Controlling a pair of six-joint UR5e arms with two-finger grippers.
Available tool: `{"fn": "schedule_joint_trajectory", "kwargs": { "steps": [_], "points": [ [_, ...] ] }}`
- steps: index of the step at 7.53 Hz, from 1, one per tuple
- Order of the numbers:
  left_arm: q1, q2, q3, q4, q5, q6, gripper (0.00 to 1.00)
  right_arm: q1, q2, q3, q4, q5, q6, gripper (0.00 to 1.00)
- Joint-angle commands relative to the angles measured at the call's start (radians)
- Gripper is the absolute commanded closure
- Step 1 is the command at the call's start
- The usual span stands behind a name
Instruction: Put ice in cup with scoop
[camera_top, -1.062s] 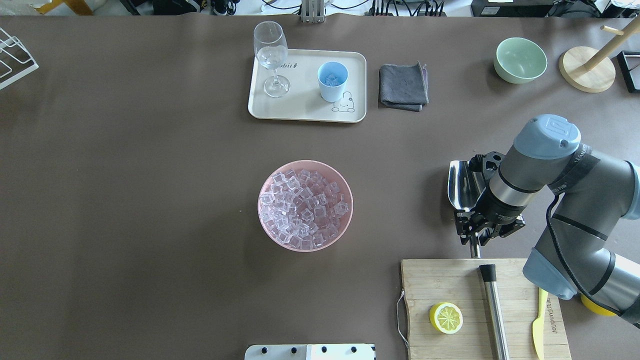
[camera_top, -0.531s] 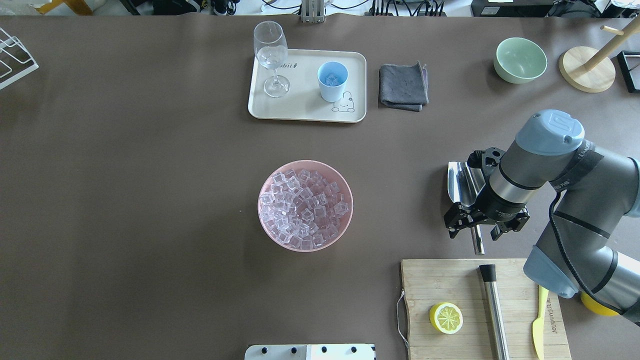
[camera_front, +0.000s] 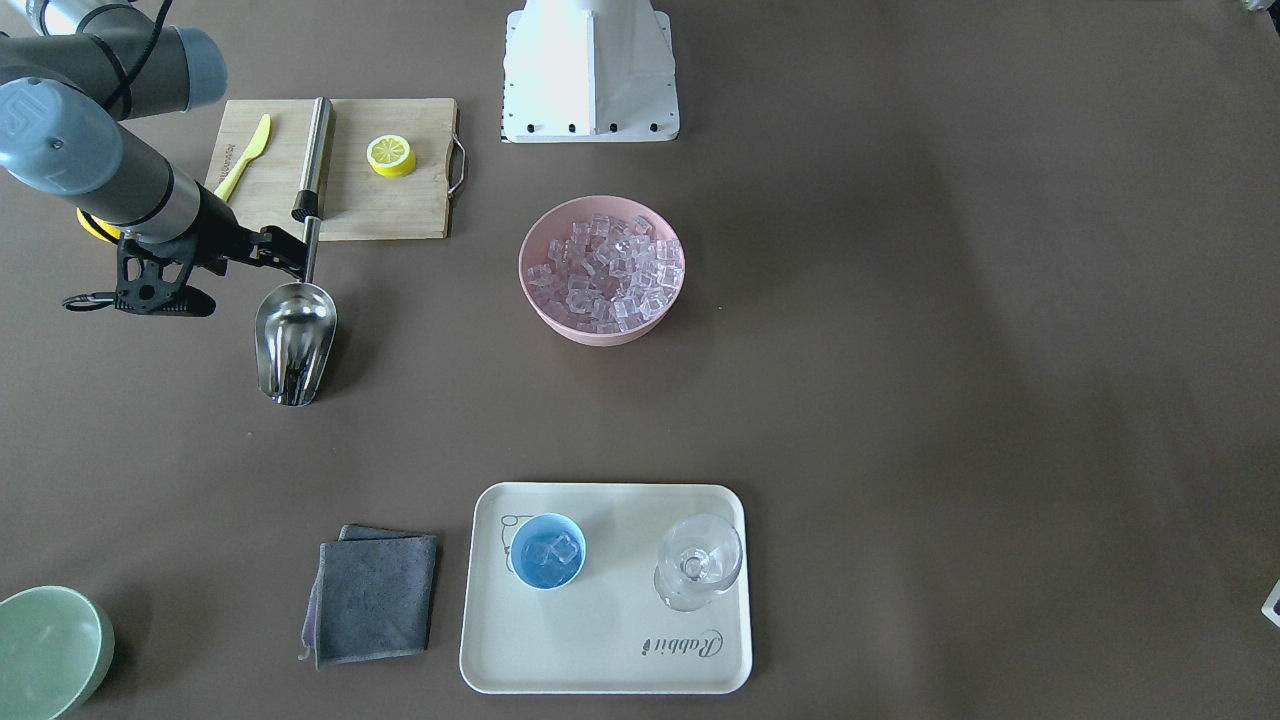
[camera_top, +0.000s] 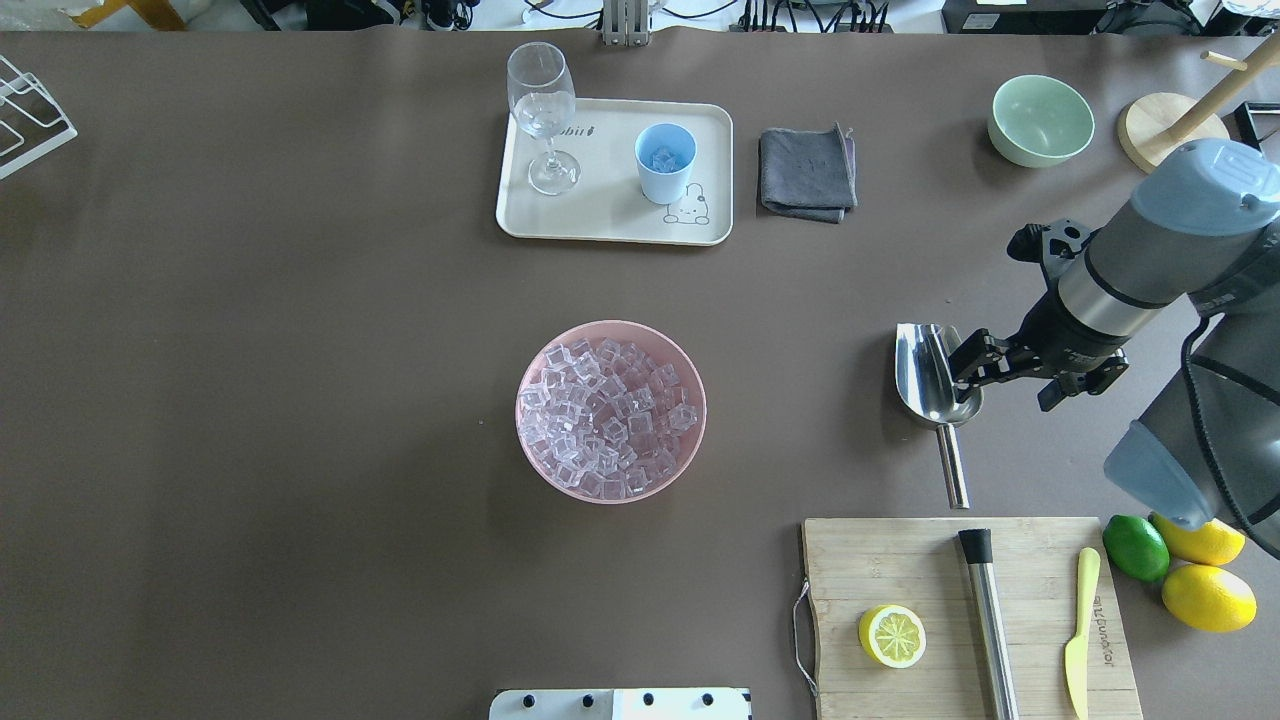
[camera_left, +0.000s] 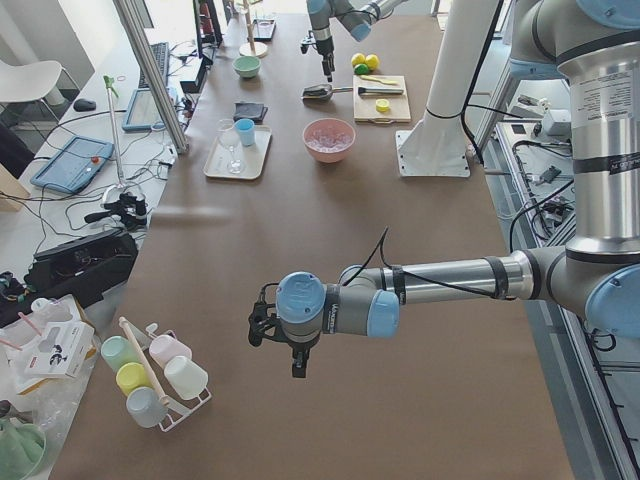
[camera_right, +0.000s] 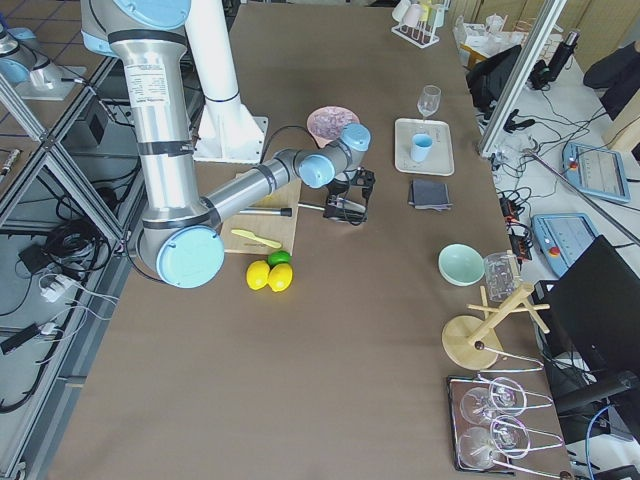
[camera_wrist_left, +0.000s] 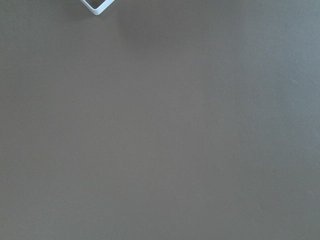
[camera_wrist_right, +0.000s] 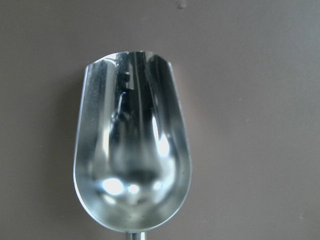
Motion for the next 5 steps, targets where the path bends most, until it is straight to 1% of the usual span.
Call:
{"fn": "schedule_joint_trajectory", "kwargs": {
  "steps": [1, 2, 4, 5],
  "points": [
    [0.007, 0.0, -0.008, 0.001, -0.001, -0.001, 0.02, 0.181, -0.088, 0.0, 0.001, -0.007, -0.272, 0.01],
    [0.006, 0.0, -0.007, 0.001, -0.001, -0.001, 0.02, 0.264, -0.129, 0.0, 0.001, -0.014, -0.378, 0.01],
    [0.002, -0.001, 0.001, 0.001, 0.002, -0.001, 0.02, 0.474, -0.223, -0.024, 0.0, -0.031, -0.732, 0.01],
    [0.001, 0.0, -0.007, 0.001, 0.003, -0.001, 0.02, 0.573, -0.248, -0.057, 0.0, -0.025, -0.878, 0.01]
  ]
}}
